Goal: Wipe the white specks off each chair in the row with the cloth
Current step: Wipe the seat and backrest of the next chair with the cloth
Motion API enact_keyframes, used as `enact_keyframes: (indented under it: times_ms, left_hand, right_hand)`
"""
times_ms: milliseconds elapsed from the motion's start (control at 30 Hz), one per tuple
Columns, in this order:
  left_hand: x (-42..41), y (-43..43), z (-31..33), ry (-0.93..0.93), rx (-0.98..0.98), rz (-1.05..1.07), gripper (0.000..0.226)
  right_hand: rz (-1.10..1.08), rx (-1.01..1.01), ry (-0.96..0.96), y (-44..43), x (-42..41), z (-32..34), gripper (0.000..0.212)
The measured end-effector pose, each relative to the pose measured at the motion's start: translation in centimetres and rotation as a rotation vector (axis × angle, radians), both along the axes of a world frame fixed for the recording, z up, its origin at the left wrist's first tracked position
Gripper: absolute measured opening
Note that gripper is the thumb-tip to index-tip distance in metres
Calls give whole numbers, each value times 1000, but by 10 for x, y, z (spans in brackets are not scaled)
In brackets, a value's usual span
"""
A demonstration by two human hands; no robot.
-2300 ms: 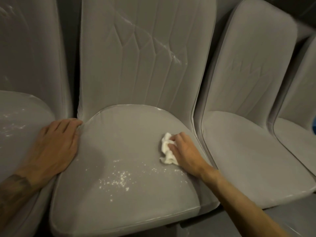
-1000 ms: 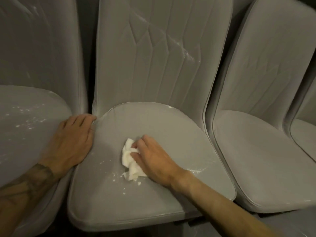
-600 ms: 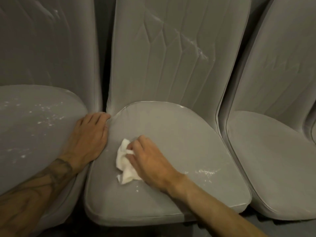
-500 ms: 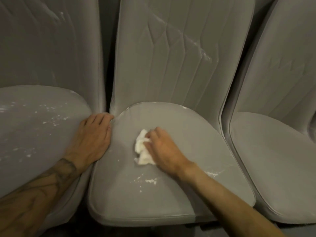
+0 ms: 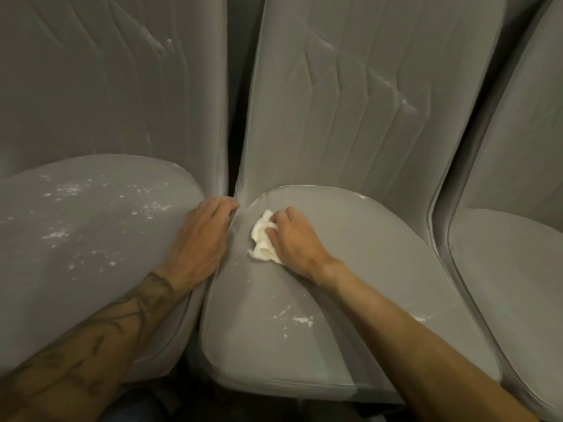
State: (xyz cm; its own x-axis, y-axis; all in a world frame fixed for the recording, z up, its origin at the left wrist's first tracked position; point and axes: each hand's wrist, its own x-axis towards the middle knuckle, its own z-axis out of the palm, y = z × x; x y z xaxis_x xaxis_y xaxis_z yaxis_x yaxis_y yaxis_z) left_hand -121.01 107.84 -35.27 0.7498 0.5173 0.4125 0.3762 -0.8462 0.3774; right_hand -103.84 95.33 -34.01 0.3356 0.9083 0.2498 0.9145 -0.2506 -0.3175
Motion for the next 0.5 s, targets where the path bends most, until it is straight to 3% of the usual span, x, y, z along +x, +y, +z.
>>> enact_keyframes:
  times_ms: [133,233,300,500]
  left_hand:
    - [-20,0,3,40,8,90,42]
    - [-32,-1,3,33,28,118,36]
    - [-35,-5,3,21,-18,114,47]
    - [-35,-6,-4,39,-20,97,40]
  right_hand:
    - [-15,37,-7,17,-30,-2,26]
    - [270,79,-2,-13,-72,-6,24]
    - [363,41,-5,-22,-79,-5,25]
    - [91,40,-62,33,-45,7,30]
